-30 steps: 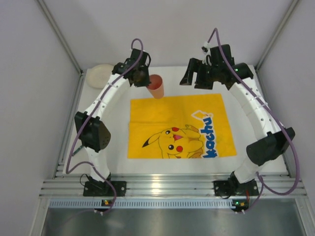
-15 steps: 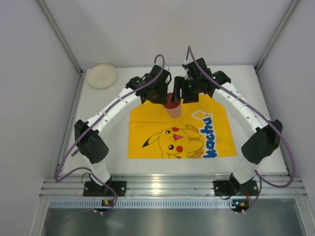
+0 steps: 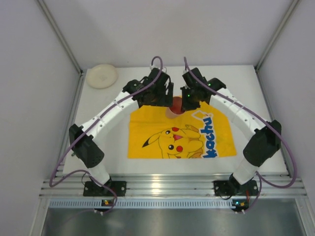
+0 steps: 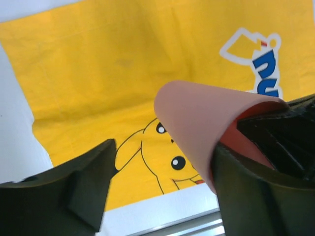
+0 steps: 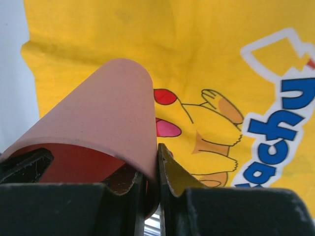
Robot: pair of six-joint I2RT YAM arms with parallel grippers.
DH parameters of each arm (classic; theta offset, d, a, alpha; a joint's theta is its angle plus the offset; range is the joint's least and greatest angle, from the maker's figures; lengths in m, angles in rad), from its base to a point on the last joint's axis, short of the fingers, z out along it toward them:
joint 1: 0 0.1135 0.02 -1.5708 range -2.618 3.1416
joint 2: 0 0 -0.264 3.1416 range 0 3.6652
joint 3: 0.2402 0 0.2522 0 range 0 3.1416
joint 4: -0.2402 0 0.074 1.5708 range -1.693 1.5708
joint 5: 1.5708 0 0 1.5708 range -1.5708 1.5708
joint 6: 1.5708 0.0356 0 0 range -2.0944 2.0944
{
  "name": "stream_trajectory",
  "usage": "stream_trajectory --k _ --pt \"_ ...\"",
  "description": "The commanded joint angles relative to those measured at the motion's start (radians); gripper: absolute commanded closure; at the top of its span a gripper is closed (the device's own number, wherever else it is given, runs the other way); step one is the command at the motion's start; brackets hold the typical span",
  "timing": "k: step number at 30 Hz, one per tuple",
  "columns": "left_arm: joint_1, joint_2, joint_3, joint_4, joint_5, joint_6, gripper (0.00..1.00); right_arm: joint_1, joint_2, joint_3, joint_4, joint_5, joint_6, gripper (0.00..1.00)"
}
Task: Set the dinner table for one person
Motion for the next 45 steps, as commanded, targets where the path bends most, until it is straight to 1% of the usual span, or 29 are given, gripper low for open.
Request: stream_trajectory --k 1,2,4,6,7,11,12,16,18,20,21,22,23,24,25,26,27,28,30,31,32,33,34,35,37,38,40,42,45 --pt "0.029 -0.052 0.007 0.03 -0.133 0.004 0.17 -0.042 -0.028 0.139 -0.092 0.09 -0.078 1.0" --pt "0.033 -0.035 0.01 0.026 -0.189 0.007 0.09 -0.069 -0.014 0.176 -0.124 0.102 -0.086 1.0" --pt "0.076 -0.007 0.014 0.01 -0.222 0.007 0.04 -0.106 -0.003 0.198 -0.144 0.128 -0.113 1.0" --pt "0.122 0.043 0.02 0.007 -0.205 0.004 0.03 -0.179 0.003 0.204 -0.169 0.127 -0.13 1.0" --pt "0.168 0.06 0.02 0.013 -0.199 0.009 0.03 -0.206 0.004 0.202 -0.172 0.125 -0.135 1.0" --pt "0.297 0.135 0.014 0.1 -0.161 0.021 0.03 -0.33 0.003 0.19 -0.192 0.145 -0.132 1.0" --pt "0.349 0.148 0.014 0.116 -0.152 0.01 0.03 -0.37 0.003 0.19 -0.193 0.162 -0.117 1.0" --pt "0.44 0.241 0.026 0.219 -0.11 0.015 0.03 -0.433 0.024 0.208 -0.195 0.211 -0.09 1.0" --pt "0.463 0.286 0.084 0.236 -0.115 0.038 0.03 -0.462 0.052 0.231 -0.198 0.24 -0.084 1.0" --pt "0.48 0.368 0.144 0.223 -0.103 0.041 0.03 -0.48 0.087 0.25 -0.209 0.252 -0.08 1.0" --pt "0.504 0.395 0.213 0.21 -0.081 0.033 0.03 -0.496 0.099 0.263 -0.213 0.262 -0.078 1.0" --pt "0.52 0.439 0.252 0.188 -0.032 0.029 0.03 -0.504 0.113 0.27 -0.216 0.262 -0.078 1.0" --pt "0.538 0.451 0.279 0.194 0.153 0.027 0.05 -0.516 0.144 0.279 -0.227 0.262 -0.083 1.0" --pt "0.559 0.462 0.298 0.214 0.246 0.022 0.05 -0.517 0.158 0.282 -0.232 0.263 -0.081 1.0" --pt "0.567 0.458 0.289 0.296 0.351 0.018 0.04 -0.519 0.171 0.282 -0.232 0.26 -0.081 1.0" --pt "0.573 0.455 0.274 0.344 0.531 0.01 0.02 -0.517 0.19 0.271 -0.223 0.257 -0.08 1.0" --pt "0.581 0.452 0.239 0.396 0.666 -0.023 0.02 -0.517 0.198 0.265 -0.217 0.24 -0.075 1.0" --pt "0.583 0.455 0.223 0.503 0.766 -0.049 0.02 -0.517 0.21 0.261 -0.212 0.234 -0.07 1.0" --pt "0.574 0.447 0.16 0.591 0.921 -0.111 0.02 -0.516 0.236 0.253 -0.201 0.216 -0.055 1.0" --pt "0.57 0.438 0.133 0.637 0.962 -0.131 0.02 -0.514 0.247 0.256 -0.2 0.214 -0.05 1.0" --pt "0.57 0.438 0.103 0.773 1.014 -0.221 0.02 -0.513 0.268 0.268 -0.2 0.213 -0.046 1.0" --pt "0.572 0.442 0.038 0.855 1.101 -0.278 0.02 -0.513 0.276 0.277 -0.201 0.213 -0.047 1.0" --pt "0.573 0.441 0.024 0.892 1.105 -0.304 0.02 -0.513 0.296 0.29 -0.213 0.219 -0.046 1.0" --pt "0.573 0.439 0.016 0.856 1.077 -0.279 0.02 -0.513 0.306 0.32 -0.226 0.228 -0.047 1.0" --pt "0.578 0.427 0.025 0.782 0.946 -0.217 0.02 -0.514 0.323 0.348 -0.247 0.253 -0.052 1.0" --pt "0.583 0.429 0.063 0.668 0.885 -0.147 0.02 -0.514 0.331 0.363 -0.249 0.257 -0.056 1.0" --pt "0.593 0.448 0.112 0.552 0.692 -0.084 0.02 -0.514 0.334 0.365 -0.246 0.256 -0.057 1.0" --pt "0.612 0.445 0.138 0.492 0.594 -0.048 0.02 -0.513 0.337 0.359 -0.24 0.239 -0.053 1.0" --pt "0.639 0.432 0.143 0.472 0.467 -0.037 0.02 -0.514 0.339 0.345 -0.215 0.205 -0.046 1.0"
